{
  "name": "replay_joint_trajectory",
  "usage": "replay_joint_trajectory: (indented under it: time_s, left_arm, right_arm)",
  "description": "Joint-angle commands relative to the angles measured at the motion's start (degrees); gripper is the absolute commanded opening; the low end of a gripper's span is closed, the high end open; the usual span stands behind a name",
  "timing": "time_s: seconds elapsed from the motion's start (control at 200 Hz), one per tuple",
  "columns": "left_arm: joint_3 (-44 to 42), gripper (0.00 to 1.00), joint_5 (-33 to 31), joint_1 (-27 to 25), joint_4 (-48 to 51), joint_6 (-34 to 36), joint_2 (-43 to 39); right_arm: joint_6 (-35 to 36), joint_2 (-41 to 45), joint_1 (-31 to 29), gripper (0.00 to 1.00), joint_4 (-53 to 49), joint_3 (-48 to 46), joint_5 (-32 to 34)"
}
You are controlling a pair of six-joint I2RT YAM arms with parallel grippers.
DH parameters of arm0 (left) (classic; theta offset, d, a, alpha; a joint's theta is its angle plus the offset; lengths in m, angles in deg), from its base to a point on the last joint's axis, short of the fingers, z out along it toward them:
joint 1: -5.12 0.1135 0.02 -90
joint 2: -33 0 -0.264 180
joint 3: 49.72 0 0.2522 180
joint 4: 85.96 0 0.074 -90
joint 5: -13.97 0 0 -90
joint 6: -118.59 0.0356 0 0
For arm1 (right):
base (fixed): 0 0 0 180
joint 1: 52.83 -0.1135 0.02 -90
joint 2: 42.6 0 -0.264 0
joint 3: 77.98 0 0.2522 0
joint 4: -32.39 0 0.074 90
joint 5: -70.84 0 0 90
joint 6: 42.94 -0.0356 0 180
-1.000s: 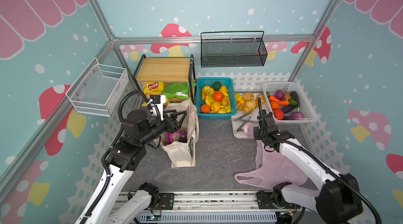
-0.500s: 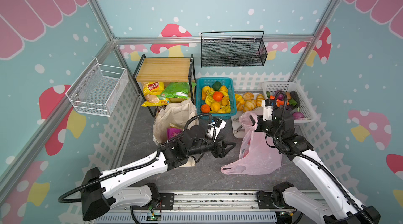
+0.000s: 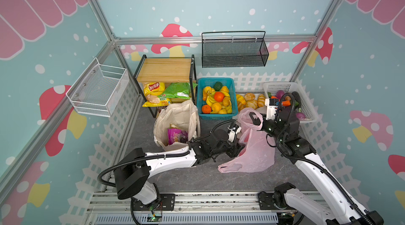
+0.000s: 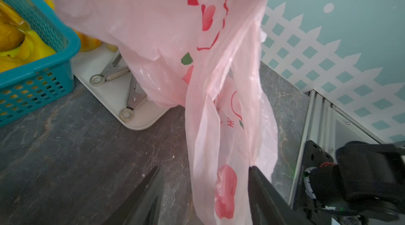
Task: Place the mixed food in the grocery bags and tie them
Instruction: 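Grasp a pink bag handle with the left gripper while the right holds it open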
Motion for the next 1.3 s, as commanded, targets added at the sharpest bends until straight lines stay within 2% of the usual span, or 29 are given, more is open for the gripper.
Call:
replay_joint_trajectory:
  time_s: [0.0, 0.125, 0.245, 0.35, 0.4, 0.455, 0.515, 0.595, 0.715, 0.871, 0.951, 0.996, 1.146, 1.296]
  left_arm:
    - [1.9, 0.53, -1.8, 0.9, -5.5, -0.6, 3.1]
    - [1.7, 0.35, 1.2, 2.0, -13.2, -4.3, 5.3]
    - [-0.4, 0.0, 5.3, 3.9, -17.2, -8.8, 2.3]
    - [-2.9, 0.0, 15.5, 8.4, -15.9, -18.9, -5.4]
    - [-2.6, 0.0, 21.2, 10.5, -12.1, -22.4, -8.8]
    - [-1.2, 0.0, 24.2, 12.1, -5.3, -23.6, -12.8]
    - [1.4, 0.0, 23.6, 13.3, 4.7, -21.3, -16.8]
    - [4.8, 0.0, 19.8, 14.9, 16.3, -17.3, -21.1]
    - [5.6, 0.0, 14.6, 19.0, 24.5, -17.9, -25.4]
    - [1.8, 0.0, 13.9, 21.8, 21.4, -22.7, -27.4]
    - [1.3, 0.0, 14.0, 21.8, 20.2, -22.9, -27.0]
    - [1.0, 0.0, 14.1, 21.8, 19.4, -22.9, -26.5]
    - [-0.1, 0.0, 13.9, 21.8, 15.6, -25.5, -23.9]
    - [-0.5, 0.0, 16.8, 21.5, 11.1, -28.9, -20.8]
  right_arm:
    - [-1.1, 0.6, 0.2, 0.0, 1.9, -0.9, -1.1]
    - [-0.5, 0.6, 0.4, 0.0, 1.8, -1.5, -1.1]
    - [4.9, 0.8, 1.1, 0.0, -2.2, 0.5, 0.7]
    - [15.1, -0.4, 1.3, 0.06, -11.8, 6.3, 4.6]
    - [19.1, -1.0, 1.3, 0.08, -15.3, 8.4, 6.0]
    - [21.1, -1.3, 1.3, 0.09, -16.2, 9.2, 5.7]
    - [21.3, -1.6, 1.3, 0.1, -14.5, 9.3, 2.6]
    - [21.0, -2.7, 1.3, 0.1, -11.2, 9.7, -2.4]
    - [20.1, -5.8, 1.2, 0.1, -8.3, 10.4, -4.7]
    - [21.5, -11.3, 1.2, 0.12, -11.5, 11.6, 2.7]
    - [21.8, -12.8, 1.2, 0.18, -12.3, 11.2, 5.3]
    - [22.0, -12.8, 1.2, 0.23, -12.1, 10.5, 4.3]
    - [21.6, -9.6, 1.2, 0.49, -5.7, 4.1, -3.5]
    - [20.2, -8.5, 1.2, 0.59, 2.1, -3.8, -5.2]
